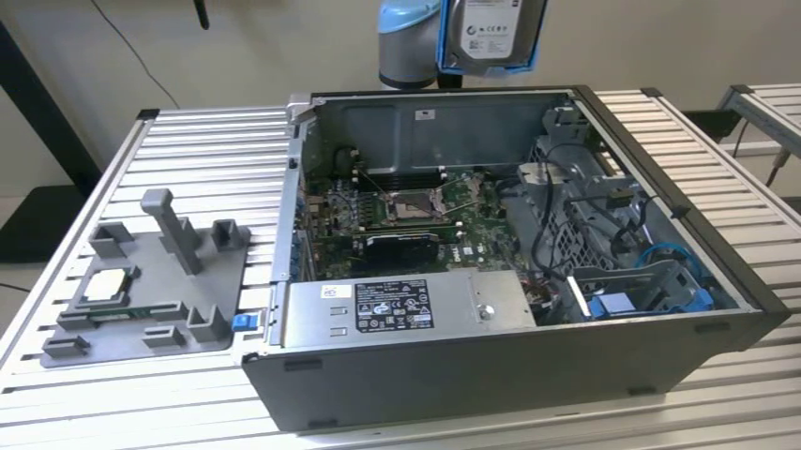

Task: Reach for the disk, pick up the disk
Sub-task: 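Pick up the disk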

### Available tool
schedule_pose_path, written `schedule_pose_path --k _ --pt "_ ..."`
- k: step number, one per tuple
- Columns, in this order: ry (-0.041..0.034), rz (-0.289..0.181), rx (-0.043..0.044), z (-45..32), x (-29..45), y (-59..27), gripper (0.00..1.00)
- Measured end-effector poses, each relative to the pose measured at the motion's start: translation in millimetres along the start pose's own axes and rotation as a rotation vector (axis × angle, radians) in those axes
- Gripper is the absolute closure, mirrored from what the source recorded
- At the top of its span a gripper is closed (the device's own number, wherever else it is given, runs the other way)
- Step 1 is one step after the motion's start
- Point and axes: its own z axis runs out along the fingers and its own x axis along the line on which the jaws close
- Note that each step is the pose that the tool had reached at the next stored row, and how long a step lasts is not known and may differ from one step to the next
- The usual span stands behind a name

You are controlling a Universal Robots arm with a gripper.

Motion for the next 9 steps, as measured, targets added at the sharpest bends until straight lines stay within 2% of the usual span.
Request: schedule_pose_path --k 9 --pt "0.0000 0.000 0.0000 -0.6 0.0 -24.5 1.00"
